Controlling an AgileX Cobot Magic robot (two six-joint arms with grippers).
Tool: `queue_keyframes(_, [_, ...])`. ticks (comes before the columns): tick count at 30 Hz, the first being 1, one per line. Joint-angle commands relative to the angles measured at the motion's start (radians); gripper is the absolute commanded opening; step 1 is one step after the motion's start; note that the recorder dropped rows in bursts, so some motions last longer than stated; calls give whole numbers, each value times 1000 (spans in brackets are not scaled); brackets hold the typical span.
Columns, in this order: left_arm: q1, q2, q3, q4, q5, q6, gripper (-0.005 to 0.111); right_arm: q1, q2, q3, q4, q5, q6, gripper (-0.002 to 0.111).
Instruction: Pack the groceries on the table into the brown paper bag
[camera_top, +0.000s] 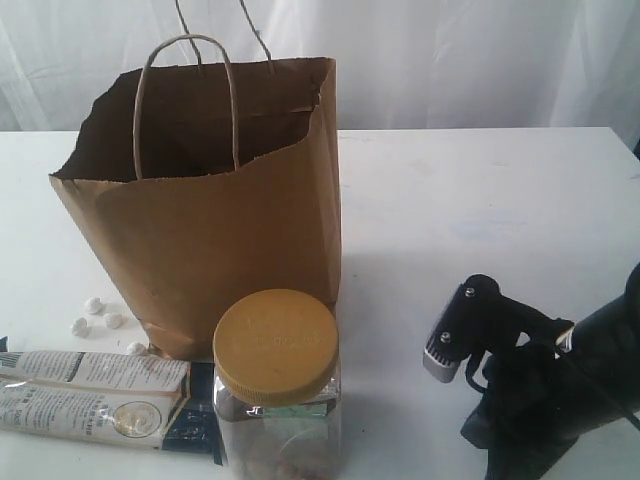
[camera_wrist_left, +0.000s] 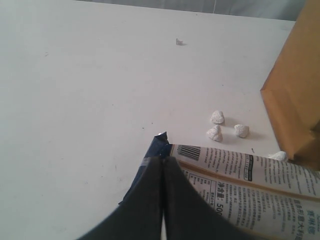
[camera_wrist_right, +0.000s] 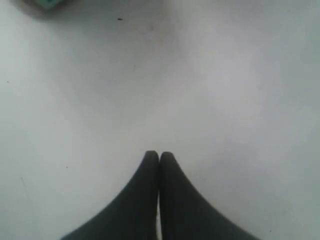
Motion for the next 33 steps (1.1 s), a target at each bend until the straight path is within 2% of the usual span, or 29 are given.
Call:
queue_keyframes(1, [-4, -5, 1, -7, -8, -9, 0, 1, -1, 5, 61, -7, -83, 0])
queue_keyframes(8, [-4, -5, 1, -7, -8, -9, 0, 1, -1, 6, 59, -31, -76, 0])
queue_keyframes(12, [-4, -5, 1, -7, -8, -9, 0, 44, -12, 53, -64, -177, 33, 0])
queue_keyframes(14, [-4, -5, 1, -7, -8, -9, 0, 75, -28, 101, -151, -274, 106, 0])
queue_keyframes(17, [-4, -5, 1, -7, -8, -9, 0, 116, -56, 197, -182, -475, 148, 0])
queue_keyframes(21, [-4, -5, 1, -7, -8, -9, 0, 164, -101, 339, -247, -865, 174, 0])
queue_keyframes(24, [-4, -5, 1, -7, -8, -9, 0, 188, -155, 384, -307, -1062, 290, 0])
queue_keyframes(27, [-4, -5, 1, -7, -8, -9, 0, 199, -222, 396, -379, -1124, 522, 0])
queue_keyframes(33, [-4, -5, 1, -7, -8, -9, 0, 201, -299, 402, -803, -1105, 1343, 0])
